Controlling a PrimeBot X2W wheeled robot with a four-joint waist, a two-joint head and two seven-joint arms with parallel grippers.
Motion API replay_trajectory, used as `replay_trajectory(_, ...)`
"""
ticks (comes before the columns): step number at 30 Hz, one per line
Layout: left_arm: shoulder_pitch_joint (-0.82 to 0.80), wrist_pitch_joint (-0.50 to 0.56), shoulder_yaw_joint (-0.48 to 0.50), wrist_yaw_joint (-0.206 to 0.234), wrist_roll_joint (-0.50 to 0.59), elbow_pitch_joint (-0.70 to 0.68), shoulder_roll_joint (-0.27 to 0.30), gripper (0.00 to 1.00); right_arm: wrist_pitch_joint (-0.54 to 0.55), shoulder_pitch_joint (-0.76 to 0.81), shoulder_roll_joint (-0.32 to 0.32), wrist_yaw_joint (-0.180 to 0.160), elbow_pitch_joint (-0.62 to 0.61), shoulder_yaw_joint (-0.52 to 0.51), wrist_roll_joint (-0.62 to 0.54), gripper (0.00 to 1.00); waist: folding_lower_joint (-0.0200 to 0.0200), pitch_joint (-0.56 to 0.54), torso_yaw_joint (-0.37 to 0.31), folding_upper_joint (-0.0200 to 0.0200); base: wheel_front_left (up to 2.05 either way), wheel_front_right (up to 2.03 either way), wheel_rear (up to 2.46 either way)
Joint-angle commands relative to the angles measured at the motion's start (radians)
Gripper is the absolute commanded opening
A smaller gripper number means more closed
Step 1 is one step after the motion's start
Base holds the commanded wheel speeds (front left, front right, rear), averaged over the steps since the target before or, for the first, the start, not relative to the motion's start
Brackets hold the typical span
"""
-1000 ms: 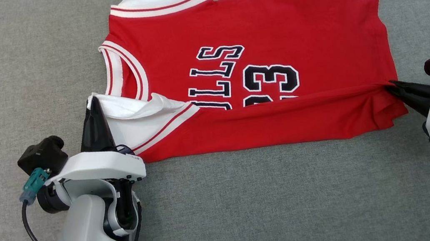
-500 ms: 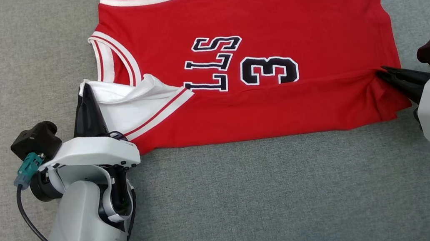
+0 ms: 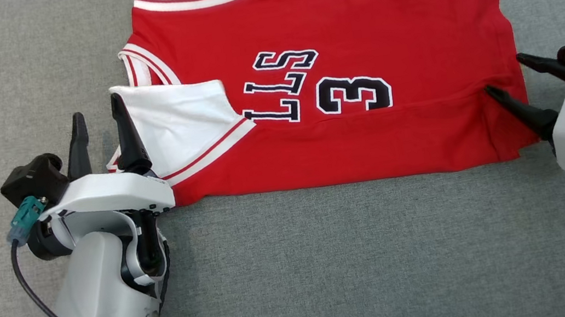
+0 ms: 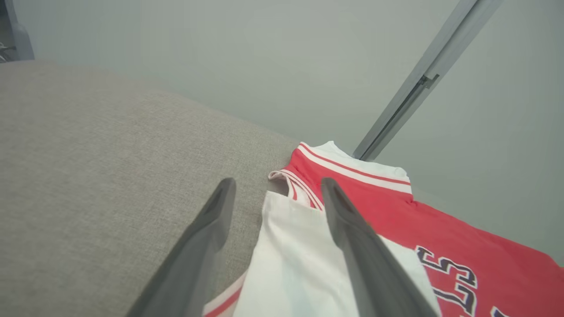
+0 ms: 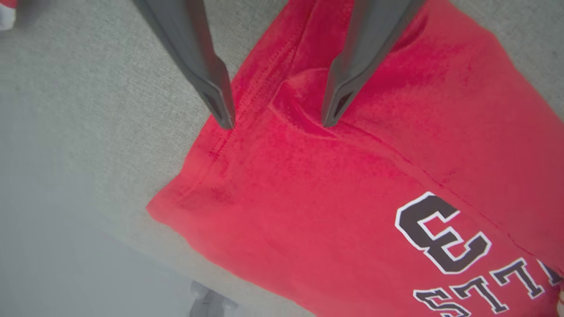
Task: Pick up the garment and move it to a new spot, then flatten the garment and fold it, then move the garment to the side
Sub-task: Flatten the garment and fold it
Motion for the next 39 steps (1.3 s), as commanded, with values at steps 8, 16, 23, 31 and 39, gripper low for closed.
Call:
replay_trajectory(8,0.091,-0.004,0.049,-0.008,0.077,-0.151,0.004,1.00,-0.115,0.050,-0.013,0.000,0.009,-0.074,0.075,1.00,0.0000,-0.070,-0.019,0.0000,0.00,0.00,0.00)
replay_trajectory(16,0.213,-0.004,0.050,-0.012,0.125,-0.233,0.005,1.00,-0.163,0.224,0.073,0.000,0.010,-0.305,0.271,1.00,0.0000,-0.122,-0.043,0.0000,0.00,0.00,0.00)
replay_trajectory(23,0.295,-0.004,0.019,-0.008,0.272,-0.225,0.005,1.00,-0.167,0.368,0.138,0.000,-0.023,-0.400,0.309,1.00,0.0000,-0.127,-0.060,0.0000,0.00,0.00,0.00)
replay_trajectory(31,0.343,-0.004,-0.001,0.005,0.112,-0.191,0.005,1.00,-0.121,0.481,0.230,0.000,0.042,-0.451,0.317,1.00,0.0000,-0.136,-0.064,0.0000,0.00,0.00,0.00)
replay_trajectory(39,0.340,-0.004,-0.006,0.008,0.084,-0.176,0.005,1.00,-0.088,0.508,0.261,0.000,0.069,-0.467,0.218,1.00,0.0000,-0.148,-0.059,0.0000,0.00,0.00,0.00)
